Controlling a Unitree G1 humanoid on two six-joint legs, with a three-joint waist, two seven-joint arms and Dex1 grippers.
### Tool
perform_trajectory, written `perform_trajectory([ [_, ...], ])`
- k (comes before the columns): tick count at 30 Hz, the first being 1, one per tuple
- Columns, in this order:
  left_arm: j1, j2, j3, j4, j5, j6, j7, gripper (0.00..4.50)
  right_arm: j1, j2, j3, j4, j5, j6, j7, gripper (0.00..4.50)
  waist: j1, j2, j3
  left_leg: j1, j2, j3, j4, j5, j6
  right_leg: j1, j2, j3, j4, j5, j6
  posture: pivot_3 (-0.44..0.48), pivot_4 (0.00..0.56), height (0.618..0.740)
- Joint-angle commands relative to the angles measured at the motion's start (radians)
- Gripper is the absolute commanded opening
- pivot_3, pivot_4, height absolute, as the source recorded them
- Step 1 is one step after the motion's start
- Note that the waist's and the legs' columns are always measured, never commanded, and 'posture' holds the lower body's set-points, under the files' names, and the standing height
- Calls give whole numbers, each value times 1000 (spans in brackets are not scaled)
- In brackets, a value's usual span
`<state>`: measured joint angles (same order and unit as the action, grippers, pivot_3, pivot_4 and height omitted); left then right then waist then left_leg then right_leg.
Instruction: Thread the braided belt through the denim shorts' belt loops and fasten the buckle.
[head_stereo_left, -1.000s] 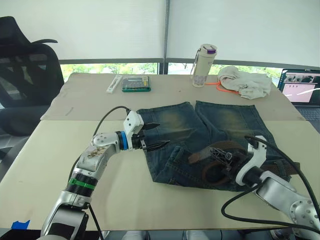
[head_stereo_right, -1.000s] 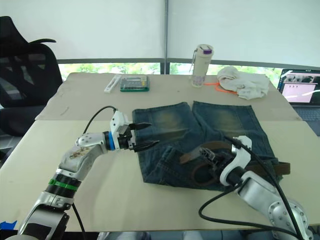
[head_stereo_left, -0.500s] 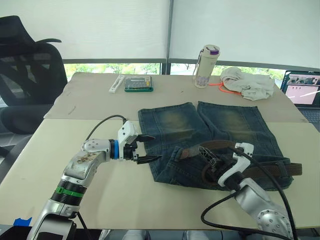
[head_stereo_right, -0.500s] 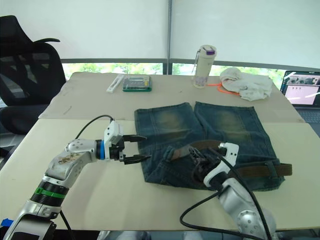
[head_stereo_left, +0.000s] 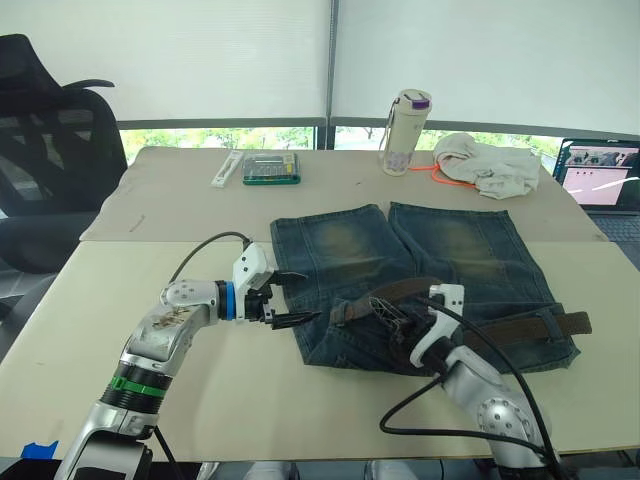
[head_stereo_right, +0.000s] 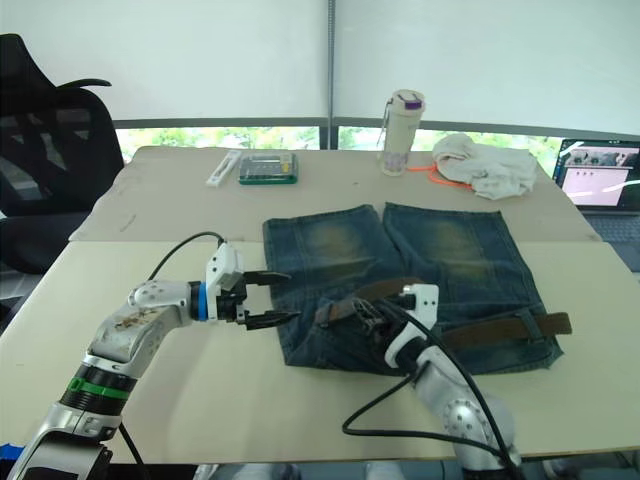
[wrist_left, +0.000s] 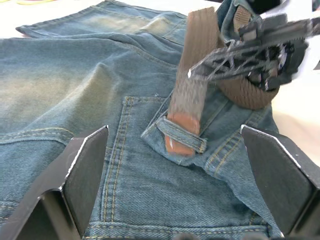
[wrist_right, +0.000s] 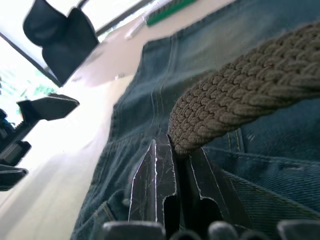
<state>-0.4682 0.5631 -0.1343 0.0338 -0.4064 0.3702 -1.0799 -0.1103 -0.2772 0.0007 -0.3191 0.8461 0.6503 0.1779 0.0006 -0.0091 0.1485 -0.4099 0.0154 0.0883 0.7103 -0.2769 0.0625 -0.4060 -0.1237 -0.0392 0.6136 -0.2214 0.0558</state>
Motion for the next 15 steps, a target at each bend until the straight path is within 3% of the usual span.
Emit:
perform_trajectory([
  [1, 10, -1, 30, -35, -1, -13, 13, 4486, -20, 1, 2, 30, 23, 123, -26, 0, -1, 0, 0, 0, 0, 0, 0, 0, 0, 0, 0, 0, 0, 0, 0, 0, 150, 737],
  [10, 67, -4, 45, -62, 4, 0, 43, 4486, -118, 59, -12, 12, 70, 279, -41, 0, -8, -2, -1, 2, 1, 0, -1, -1, 1, 1, 0, 1, 1, 0, 0, 0, 150, 737],
  [15, 102, -22, 58, -68, -9, 19, 78, 4486, -197, 180, -74, 85, 103, 276, -88, 0, -15, -2, -1, 2, 0, 0, -3, 0, -1, 0, 0, 1, 2, 0, -1, 0, 150, 737],
])
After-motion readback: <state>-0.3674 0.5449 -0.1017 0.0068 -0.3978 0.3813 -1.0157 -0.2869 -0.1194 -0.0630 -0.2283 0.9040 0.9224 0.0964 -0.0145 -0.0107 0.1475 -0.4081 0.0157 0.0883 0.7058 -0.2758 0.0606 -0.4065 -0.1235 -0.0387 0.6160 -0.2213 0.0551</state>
